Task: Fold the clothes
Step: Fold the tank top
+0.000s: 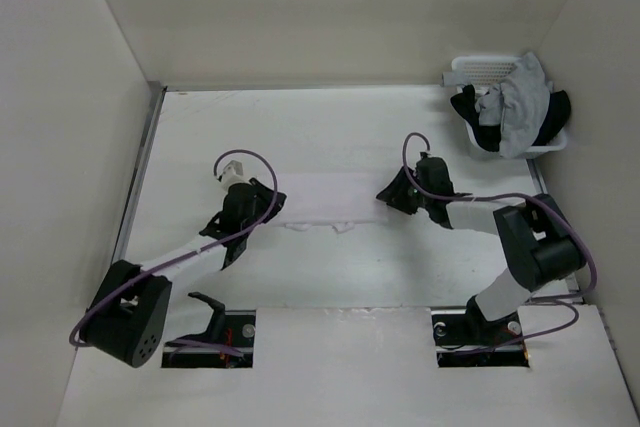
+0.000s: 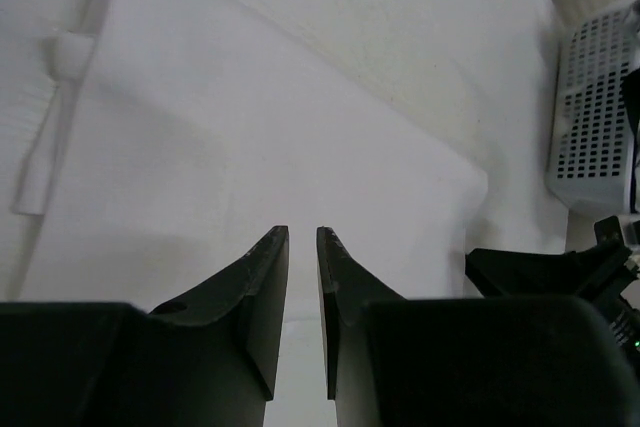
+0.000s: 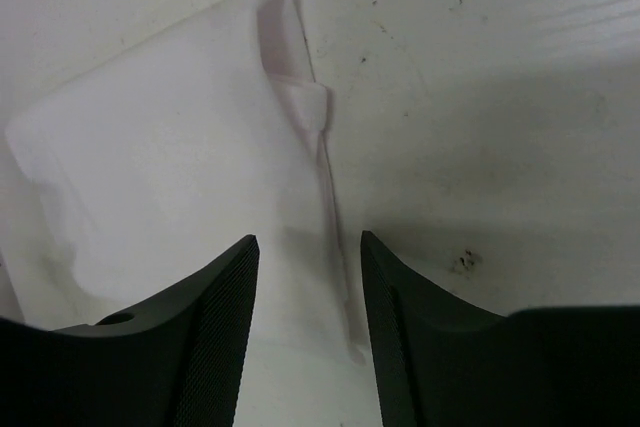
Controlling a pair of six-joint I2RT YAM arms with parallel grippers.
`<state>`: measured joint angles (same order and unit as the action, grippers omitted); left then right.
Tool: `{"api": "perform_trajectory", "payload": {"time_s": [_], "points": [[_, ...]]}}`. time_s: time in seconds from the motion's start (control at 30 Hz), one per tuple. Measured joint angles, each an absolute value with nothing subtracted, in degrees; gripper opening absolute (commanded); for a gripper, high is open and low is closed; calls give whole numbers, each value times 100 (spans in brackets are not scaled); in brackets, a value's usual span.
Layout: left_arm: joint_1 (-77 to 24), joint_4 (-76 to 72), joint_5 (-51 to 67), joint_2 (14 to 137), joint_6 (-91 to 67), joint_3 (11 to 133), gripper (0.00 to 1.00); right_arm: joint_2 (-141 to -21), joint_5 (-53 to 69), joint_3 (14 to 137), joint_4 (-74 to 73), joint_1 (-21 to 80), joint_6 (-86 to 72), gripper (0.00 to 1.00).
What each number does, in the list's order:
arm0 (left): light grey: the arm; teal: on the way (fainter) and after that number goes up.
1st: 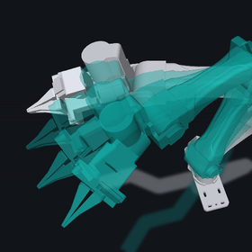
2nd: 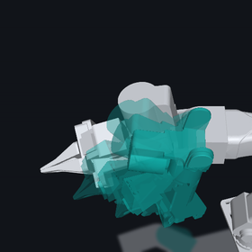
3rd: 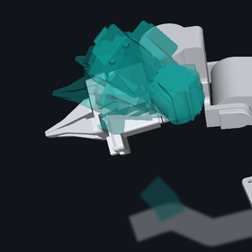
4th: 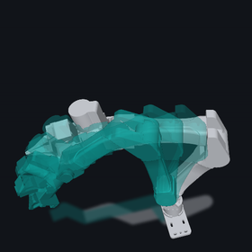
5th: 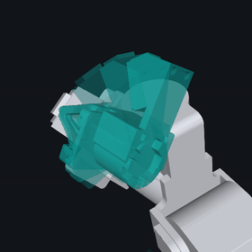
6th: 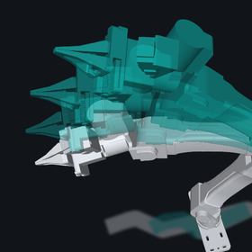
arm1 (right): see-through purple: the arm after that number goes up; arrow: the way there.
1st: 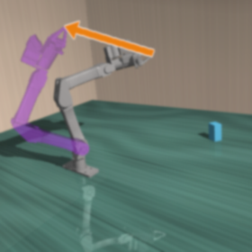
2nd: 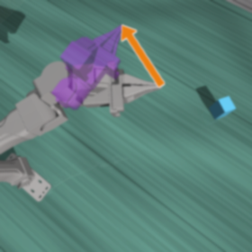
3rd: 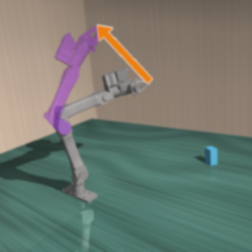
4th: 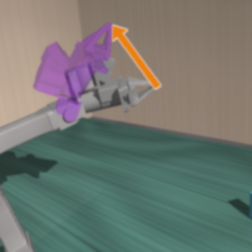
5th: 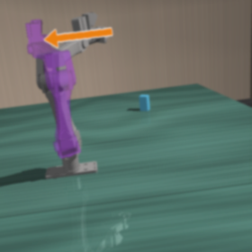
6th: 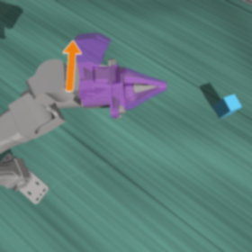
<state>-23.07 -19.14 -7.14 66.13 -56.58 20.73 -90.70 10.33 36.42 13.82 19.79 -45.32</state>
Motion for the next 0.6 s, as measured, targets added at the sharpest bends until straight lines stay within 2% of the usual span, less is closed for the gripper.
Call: {"api": "perform_trajectory", "payload": {"time_s": [0.07, 0.23, 0.33, 0.47, 0.6], "points": [[-2432, -2078, -749, 6866, -5645, 2117, 17, -9225, 1155, 3697, 1494, 1979, -4611, 41], [-2488, -2270, -829, 7008, -5610, 2143, 17, -9649, 1450, 3726, 2032, 1979, -5011, 15], [-2558, -2383, -847, 6989, -5579, 2171, 17, -9717, 1490, 3487, 2488, 1951, -5321, 5], [-2720, -2425, -840, 6827, -5520, 2187, 17, -9341, 1372, 3024, 2720, 1857, -5505, 1], [-2862, -2425, -838, 6573, -5494, 2187, 17, -8141, 1094, 2596, 2370, 1785, -5413, 1]]}}
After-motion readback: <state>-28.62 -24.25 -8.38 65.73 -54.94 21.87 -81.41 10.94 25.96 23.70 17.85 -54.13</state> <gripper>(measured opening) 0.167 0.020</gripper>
